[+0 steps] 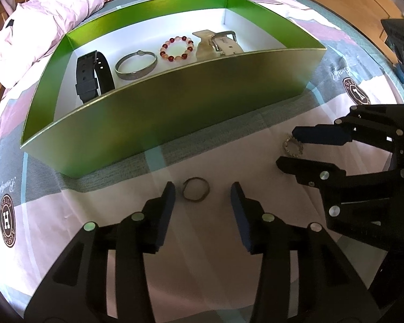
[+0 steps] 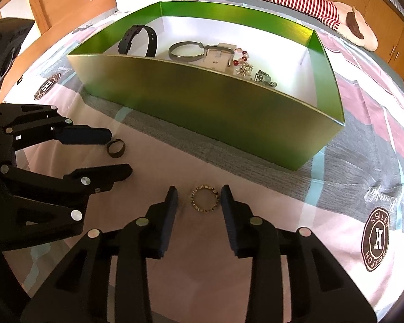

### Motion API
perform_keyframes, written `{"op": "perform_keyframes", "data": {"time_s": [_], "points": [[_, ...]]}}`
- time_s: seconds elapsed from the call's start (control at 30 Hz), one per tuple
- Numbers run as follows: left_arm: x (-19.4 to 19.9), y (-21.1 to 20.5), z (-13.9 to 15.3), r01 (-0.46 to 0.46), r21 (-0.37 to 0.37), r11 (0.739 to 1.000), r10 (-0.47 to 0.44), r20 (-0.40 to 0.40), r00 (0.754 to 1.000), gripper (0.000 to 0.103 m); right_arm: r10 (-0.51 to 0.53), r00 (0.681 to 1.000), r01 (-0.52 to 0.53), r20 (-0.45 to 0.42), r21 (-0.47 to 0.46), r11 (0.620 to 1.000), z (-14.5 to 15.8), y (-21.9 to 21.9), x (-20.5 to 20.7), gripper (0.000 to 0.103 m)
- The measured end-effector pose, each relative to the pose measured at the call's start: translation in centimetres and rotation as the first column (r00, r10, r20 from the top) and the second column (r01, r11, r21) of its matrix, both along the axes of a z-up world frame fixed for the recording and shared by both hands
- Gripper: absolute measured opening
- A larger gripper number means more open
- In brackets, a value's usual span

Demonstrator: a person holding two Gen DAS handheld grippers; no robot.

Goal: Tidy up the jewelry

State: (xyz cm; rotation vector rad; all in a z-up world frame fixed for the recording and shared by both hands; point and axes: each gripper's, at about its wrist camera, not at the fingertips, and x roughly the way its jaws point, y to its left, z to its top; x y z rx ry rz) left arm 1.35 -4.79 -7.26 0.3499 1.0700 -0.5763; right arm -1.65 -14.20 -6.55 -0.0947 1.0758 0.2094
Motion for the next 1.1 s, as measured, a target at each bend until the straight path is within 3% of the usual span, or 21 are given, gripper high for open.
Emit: {"op": "perform_keyframes", "data": {"time_s": [0.07,0.17,0.43,0.67,0.73,0.8,0.9,0.97,1.03,1.1], "points": [[-0.1,-0.1,0.1,0.001,0.004,1.0,-0.001,0.01,1.0,0.033,0.003,1.0,-0.003,0.003,-0.003,1.0,0.0,-0.1,0.0,0.022],[-0.2,-0.2,0.3,-0.001,0.0,1.0,0.001,0.013,1.0,0.02,0.0,1.0,0.0,0.008,0.009,1.0,0.3,-0.3,0.0,0.021],[-0.3,0.0,0.8,-0.013,0.002,1.0,0.013,0.03,0.999,0.02,-0.014,0.999,0.013,0.039,0.025,1.0,1.3,-0.7,0.1,0.021],[-0.3,-0.2,0.4,-0.01,0.017,1.0,0.009,0.023,1.0,0.021,-0.003,1.0,0.003,-0.013,0.0,1.0,0.2,-0.3,0.3,0.021],[-0.3,-0.2,0.4,-0.012,0.014,1.0,0.012,0.02,1.0,0.021,0.002,1.0,-0.002,-0.019,-0.001,1.0,0.1,-0.2,0.2,0.027],[-0.3,-0.2,0.3,-0.013,0.013,1.0,0.013,0.019,1.0,0.021,0.001,1.0,-0.001,-0.016,-0.009,1.0,0.2,-0.2,0.2,0.041],[-0.3,-0.2,0.2,-0.013,0.013,1.0,0.013,0.019,1.0,0.022,-0.014,1.0,0.014,-0.016,-0.012,1.0,0.0,-0.4,0.2,0.042],[-0.2,-0.1,0.2,-0.013,0.012,1.0,0.013,0.018,1.0,0.022,-0.018,1.0,0.018,-0.014,-0.003,1.0,0.0,-0.4,0.2,0.041],[-0.2,-0.2,0.2,-0.014,0.012,1.0,0.014,0.018,1.0,0.022,-0.008,1.0,0.008,-0.011,0.003,1.0,0.0,-0.3,0.1,0.021],[-0.3,-0.2,0.3,-0.013,0.011,1.0,0.013,0.025,1.0,0.02,-0.007,1.0,0.007,-0.005,0.0,1.0,0.2,-0.2,0.1,0.021]]}}
